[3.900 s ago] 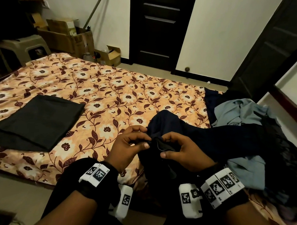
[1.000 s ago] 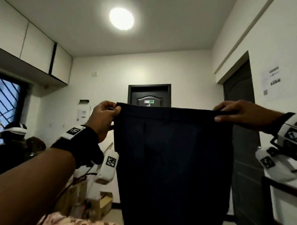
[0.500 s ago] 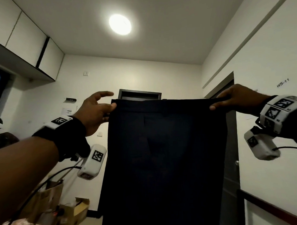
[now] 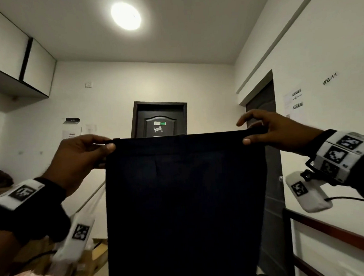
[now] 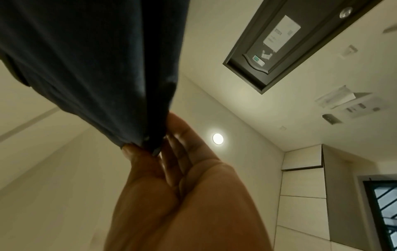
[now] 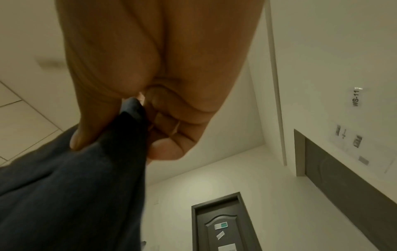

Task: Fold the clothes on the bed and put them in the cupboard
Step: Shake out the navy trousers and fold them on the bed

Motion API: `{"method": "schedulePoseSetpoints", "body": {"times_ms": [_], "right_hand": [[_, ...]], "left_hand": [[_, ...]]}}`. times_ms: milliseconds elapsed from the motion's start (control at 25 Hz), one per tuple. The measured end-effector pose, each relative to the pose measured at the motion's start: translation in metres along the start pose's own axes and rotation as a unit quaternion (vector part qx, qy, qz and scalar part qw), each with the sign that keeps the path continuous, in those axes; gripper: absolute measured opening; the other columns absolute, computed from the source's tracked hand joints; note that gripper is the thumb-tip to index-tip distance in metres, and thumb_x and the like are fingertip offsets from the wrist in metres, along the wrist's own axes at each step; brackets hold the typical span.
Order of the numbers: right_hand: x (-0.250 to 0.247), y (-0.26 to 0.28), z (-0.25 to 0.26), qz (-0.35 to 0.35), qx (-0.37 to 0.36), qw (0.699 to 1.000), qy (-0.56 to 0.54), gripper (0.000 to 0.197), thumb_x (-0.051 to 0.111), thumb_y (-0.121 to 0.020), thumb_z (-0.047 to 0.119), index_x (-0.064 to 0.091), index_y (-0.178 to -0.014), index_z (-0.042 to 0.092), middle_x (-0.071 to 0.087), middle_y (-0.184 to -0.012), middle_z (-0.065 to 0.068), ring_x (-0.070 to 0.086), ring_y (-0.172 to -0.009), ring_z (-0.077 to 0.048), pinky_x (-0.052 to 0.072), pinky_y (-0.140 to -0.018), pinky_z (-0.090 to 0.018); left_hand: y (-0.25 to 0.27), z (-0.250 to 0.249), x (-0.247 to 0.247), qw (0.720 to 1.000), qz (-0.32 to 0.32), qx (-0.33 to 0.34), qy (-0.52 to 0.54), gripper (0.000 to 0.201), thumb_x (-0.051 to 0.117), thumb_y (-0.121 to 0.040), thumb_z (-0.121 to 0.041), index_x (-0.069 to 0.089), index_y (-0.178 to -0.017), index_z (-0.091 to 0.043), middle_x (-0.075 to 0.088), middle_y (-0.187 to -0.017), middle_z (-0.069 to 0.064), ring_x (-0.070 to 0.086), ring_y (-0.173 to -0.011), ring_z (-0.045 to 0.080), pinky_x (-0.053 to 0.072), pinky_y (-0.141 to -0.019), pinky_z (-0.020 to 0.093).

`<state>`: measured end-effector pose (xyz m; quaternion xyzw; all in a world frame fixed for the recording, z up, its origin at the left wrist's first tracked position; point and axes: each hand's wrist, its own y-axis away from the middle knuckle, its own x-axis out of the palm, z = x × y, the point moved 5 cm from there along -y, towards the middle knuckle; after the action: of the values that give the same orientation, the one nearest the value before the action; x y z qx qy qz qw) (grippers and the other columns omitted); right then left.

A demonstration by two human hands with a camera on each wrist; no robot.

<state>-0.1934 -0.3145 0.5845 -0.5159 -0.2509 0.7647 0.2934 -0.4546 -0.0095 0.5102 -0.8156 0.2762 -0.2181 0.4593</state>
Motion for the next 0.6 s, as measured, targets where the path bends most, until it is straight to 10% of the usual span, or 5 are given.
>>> {"method": "schedulePoseSetpoints", "body": {"times_ms": [200,320,400,520,600], "right_hand": [[0.028,0.025,-0.018,0.099,0.009,0.994,-0.046,0.022,0.074,-0.07,0.011,0.073,-0.089,0.021,0.071,-0.091,-0.005,0.068,-0.088,-0.019,0.056,-0.078,-0.025],[0.07,0.053,-0.054,0.226,0.028,0.973,-0.038,0.018,0.079,-0.071,0.013,0.068,-0.085,0.019,0.067,-0.081,-0.004,0.064,-0.076,-0.014,0.052,-0.069,-0.022],[0.109,0.081,-0.08,0.356,0.059,0.932,-0.044,0.02,0.082,-0.074,0.02,0.067,-0.088,0.022,0.065,-0.08,0.0,0.062,-0.075,-0.015,0.051,-0.069,-0.027],[0.17,0.1,-0.119,0.478,0.118,0.87,-0.024,0.018,0.08,-0.077,0.028,0.067,-0.089,0.032,0.068,-0.084,0.003,0.065,-0.078,-0.015,0.053,-0.074,-0.033],[0.187,0.065,-0.151,0.41,0.142,0.901,0.005,0.03,0.081,-0.068,0.048,0.068,-0.092,0.035,0.07,-0.09,-0.003,0.066,-0.083,-0.019,0.056,-0.075,-0.04]], "left_hand": [[0.026,0.039,-0.017,0.993,0.094,-0.065,0.032,0.067,0.098,-0.036,-0.046,0.066,-0.088,-0.02,0.068,-0.077,0.02,0.065,-0.065,0.025,0.055,-0.058,0.026],[0.058,0.083,-0.02,0.956,0.226,-0.103,0.157,0.045,0.09,-0.065,-0.013,0.048,-0.082,-0.013,0.06,-0.083,0.027,0.063,-0.07,0.029,0.053,-0.06,0.03],[0.094,0.099,-0.016,0.878,0.358,-0.171,0.27,0.031,0.061,-0.084,0.019,0.044,-0.079,-0.007,0.058,-0.094,0.037,0.065,-0.079,0.042,0.053,-0.065,0.045],[0.116,0.146,-0.014,0.843,0.49,-0.221,-0.009,0.027,0.076,-0.08,0.0,0.055,-0.072,-0.013,0.059,-0.091,0.039,0.057,-0.072,0.054,0.049,-0.064,0.055],[0.096,0.184,-0.003,0.88,0.388,-0.258,-0.091,0.029,0.081,-0.076,-0.006,0.055,-0.066,-0.016,0.06,-0.077,0.03,0.058,-0.066,0.033,0.05,-0.063,0.039]]}}
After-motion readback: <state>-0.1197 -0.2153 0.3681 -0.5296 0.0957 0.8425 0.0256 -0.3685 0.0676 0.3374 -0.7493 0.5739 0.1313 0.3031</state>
